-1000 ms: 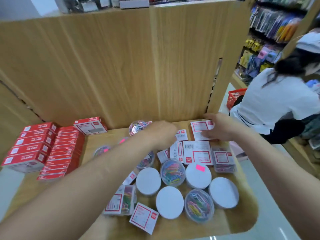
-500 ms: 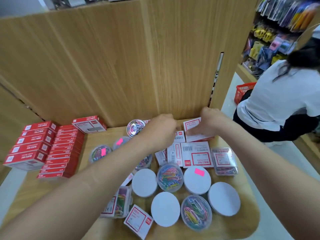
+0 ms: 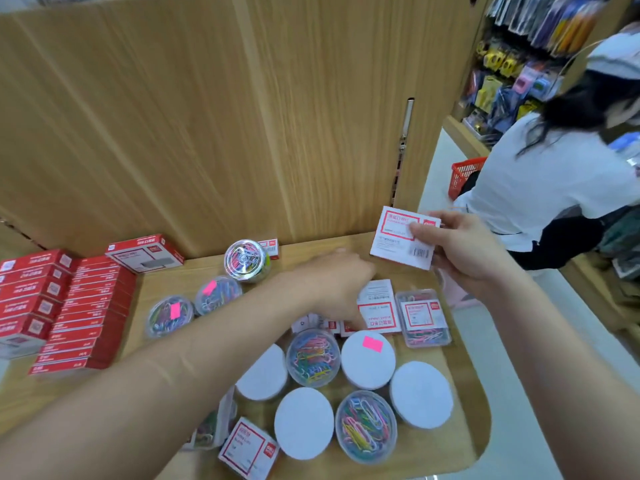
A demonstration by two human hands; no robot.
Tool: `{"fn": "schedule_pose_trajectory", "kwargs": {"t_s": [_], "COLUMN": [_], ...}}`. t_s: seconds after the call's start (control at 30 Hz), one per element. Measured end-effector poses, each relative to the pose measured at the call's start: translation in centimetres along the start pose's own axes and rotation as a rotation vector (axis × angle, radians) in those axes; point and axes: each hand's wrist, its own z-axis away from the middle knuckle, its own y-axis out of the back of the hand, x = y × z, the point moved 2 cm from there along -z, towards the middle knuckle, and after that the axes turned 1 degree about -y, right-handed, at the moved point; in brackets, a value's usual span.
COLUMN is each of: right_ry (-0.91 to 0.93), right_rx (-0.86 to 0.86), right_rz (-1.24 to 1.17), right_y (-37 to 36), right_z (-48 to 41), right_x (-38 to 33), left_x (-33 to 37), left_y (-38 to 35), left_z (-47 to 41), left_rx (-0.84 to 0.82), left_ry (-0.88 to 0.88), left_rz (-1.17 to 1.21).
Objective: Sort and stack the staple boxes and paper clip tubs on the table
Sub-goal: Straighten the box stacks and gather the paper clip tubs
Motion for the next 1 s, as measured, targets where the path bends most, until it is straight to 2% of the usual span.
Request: {"fn": "schedule_pose_trajectory", "kwargs": {"t_s": [0.1,0.17,0.27,0.33,0.43,0.5,0.6,0.73,1.0], "right_ry": [0.017,0.125,0.415,0.578,0.709,0.755,0.686,0.515,0.246], "right_rx": [0.068,0.13,0.181,0.184,0.066,-0.073,-0.24,-0.377,-0.424], "right_rz": [0.049,0.13,0.233,0.436,0.773,0.832,0.912,1.025,1.225], "right_y": [0.3,0.4,0.3,-0.1,-1.4,-2.2,-3.0,-3.7,-4.2], "right_z": [0.5,0.9,1.4,1.6,1.9,2.3,2.2,1.4,0.2], "right_x": [0.9,1.1,0.5,0.4,0.8,0.6,0.5,1.1,0.2], "left_x": [0.4,0.6,0.0,-1.1,-3.3,-4.4,-6.0,-7.5,-6.9], "left_y": [0.3,0.7,2.0,2.9,3.1,2.4,1.0,0.3,-0.2], "left_z": [-0.3,-0.2,1.0,2.2,3.7,4.1,4.4,4.4,4.2], "left_rx": [-0.034,0.004,0.145,0.256,0.377,0.339,0.257,0.301,0.298], "left_ry": [0.039,0.038,0.039,0.042,0.053,0.098,0.162,0.354,0.447], "left_rz": [0.0,0.047,0.343,0.572,0.734,0.732,0.83,0.843,0.852]}}
